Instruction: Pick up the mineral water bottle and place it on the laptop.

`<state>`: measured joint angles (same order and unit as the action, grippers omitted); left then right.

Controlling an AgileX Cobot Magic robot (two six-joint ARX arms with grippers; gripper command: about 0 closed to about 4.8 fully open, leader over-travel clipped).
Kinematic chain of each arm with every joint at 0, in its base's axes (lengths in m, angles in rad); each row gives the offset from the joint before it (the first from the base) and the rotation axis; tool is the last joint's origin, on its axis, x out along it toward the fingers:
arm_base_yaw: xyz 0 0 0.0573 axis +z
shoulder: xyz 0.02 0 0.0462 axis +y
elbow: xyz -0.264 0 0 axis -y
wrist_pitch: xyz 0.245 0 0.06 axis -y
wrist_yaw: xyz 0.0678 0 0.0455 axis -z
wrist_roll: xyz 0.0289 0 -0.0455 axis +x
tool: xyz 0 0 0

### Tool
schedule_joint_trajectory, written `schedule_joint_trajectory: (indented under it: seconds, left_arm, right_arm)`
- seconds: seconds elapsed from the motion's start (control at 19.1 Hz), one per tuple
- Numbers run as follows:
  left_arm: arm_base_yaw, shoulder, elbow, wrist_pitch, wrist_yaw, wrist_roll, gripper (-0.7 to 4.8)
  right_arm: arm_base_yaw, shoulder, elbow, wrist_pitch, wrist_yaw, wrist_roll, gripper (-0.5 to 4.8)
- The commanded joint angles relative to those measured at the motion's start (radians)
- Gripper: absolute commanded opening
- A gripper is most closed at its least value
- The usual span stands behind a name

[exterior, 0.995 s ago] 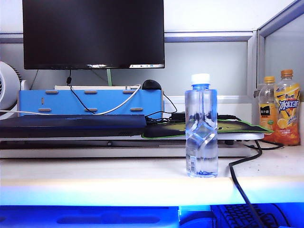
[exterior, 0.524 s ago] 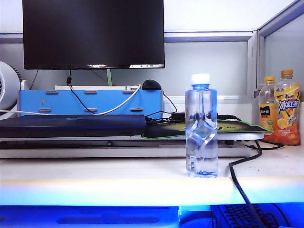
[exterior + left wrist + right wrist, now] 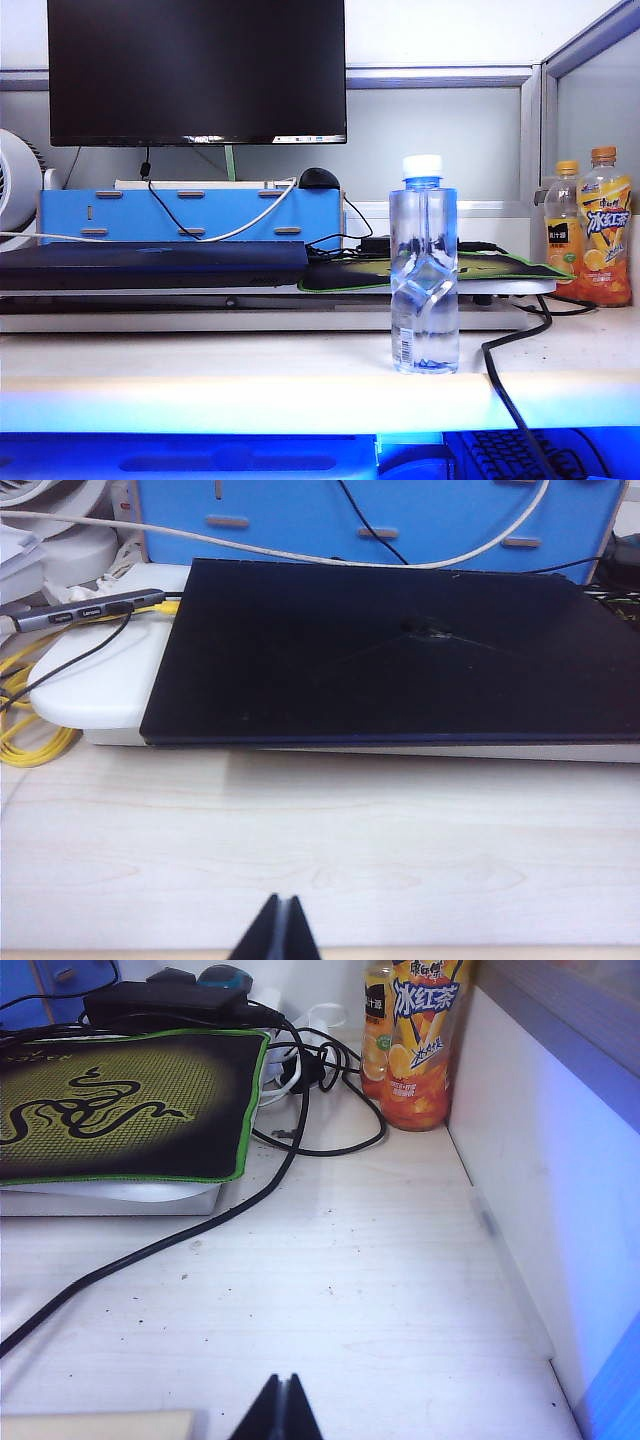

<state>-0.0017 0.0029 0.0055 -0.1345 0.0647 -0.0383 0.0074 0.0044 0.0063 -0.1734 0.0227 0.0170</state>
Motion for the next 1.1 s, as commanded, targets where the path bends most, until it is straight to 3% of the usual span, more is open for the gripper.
schedule_joint_trajectory:
  seconds: [0.05,0.16,0.26,0.63,0.84,1.1]
  left_arm:
    - [0.000,-0.002,0.002,0.008,0.003,0.001,-0.02]
    - [0.000,-0.002,0.002,0.008,0.003,0.001,-0.02]
    - [0.000,-0.002,0.002,0.008,0.003,0.001,-0.02]
    - [0.000,-0.002,0.002,0.008,0.003,0.001,-0.02]
    - [0.000,-0.002,0.002,0.008,0.003,0.001,-0.02]
    - [0.000,-0.002,0.002,0.008,0.003,0.001,-0.02]
  right_arm:
    - [0.000,0.000,-0.002,0.010,0.001,0.002,0.00]
    - [0.000,0.000,-0.001,0.031,0.000,0.049,0.00]
    - [0.000,0.000,0.024,0.035,-0.019,0.196,0.00]
    - [0.000,0.008,0.155,0.036,-0.341,0.202,0.00]
    - [0.002,0.124,0.209,-0.050,-0.541,0.204,0.00]
    - [0.042,0.392,0.307,0.054,-0.604,0.240,0.00]
